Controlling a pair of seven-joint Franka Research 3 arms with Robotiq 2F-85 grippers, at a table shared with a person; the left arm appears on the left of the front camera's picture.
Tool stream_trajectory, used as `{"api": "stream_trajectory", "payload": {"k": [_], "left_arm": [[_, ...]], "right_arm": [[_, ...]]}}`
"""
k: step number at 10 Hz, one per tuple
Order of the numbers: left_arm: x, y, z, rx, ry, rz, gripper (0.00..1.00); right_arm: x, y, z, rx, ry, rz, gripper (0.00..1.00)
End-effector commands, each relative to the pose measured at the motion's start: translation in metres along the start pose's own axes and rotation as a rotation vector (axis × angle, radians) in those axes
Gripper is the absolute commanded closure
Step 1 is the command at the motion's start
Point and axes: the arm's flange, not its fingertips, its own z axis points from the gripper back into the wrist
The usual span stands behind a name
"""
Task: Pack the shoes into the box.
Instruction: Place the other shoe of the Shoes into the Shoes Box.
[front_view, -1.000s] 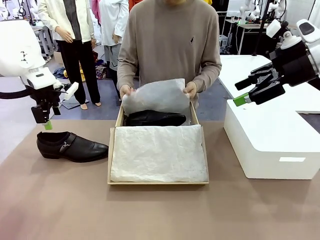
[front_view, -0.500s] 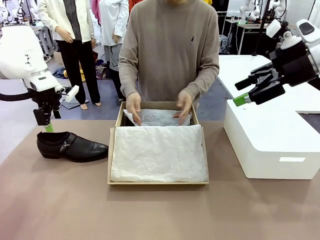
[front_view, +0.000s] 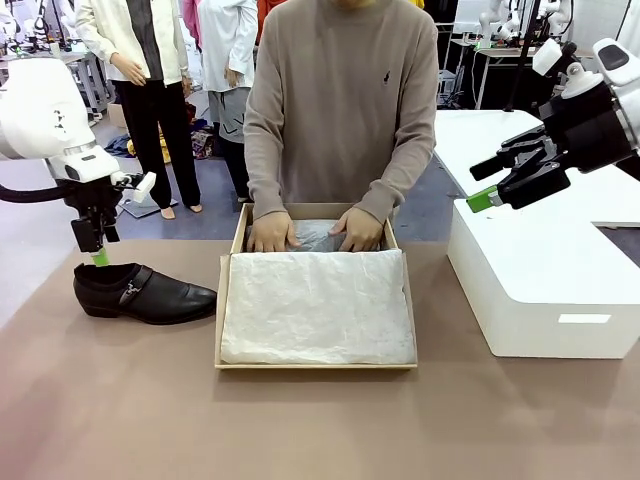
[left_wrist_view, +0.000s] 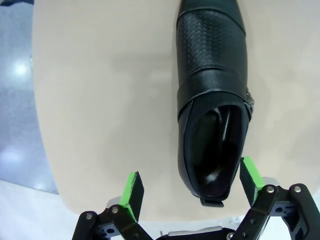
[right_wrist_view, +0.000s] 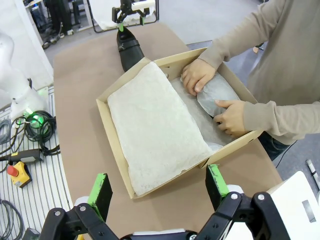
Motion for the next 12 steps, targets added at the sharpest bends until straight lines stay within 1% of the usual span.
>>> {"api": "stream_trajectory", "payload": {"k": [1, 6, 12], "left_arm": [[-0.002, 0.008, -0.005, -0.025, -0.027, 0.015, 0.0], [-0.005, 0.022, -0.026, -0.037, -0.004, -0.025, 0.0], [-0.007, 0.027, -0.041, -0.053, 0.022, -0.038, 0.0]], "right_arm": [[0.0, -0.003, -0.003, 0.005, -0.034, 0.028, 0.0], [0.0, -0.003, -0.003, 0.005, -0.034, 0.028, 0.0], [0.0, -0.003, -0.003, 0.005, -0.034, 0.028, 0.0]]}}
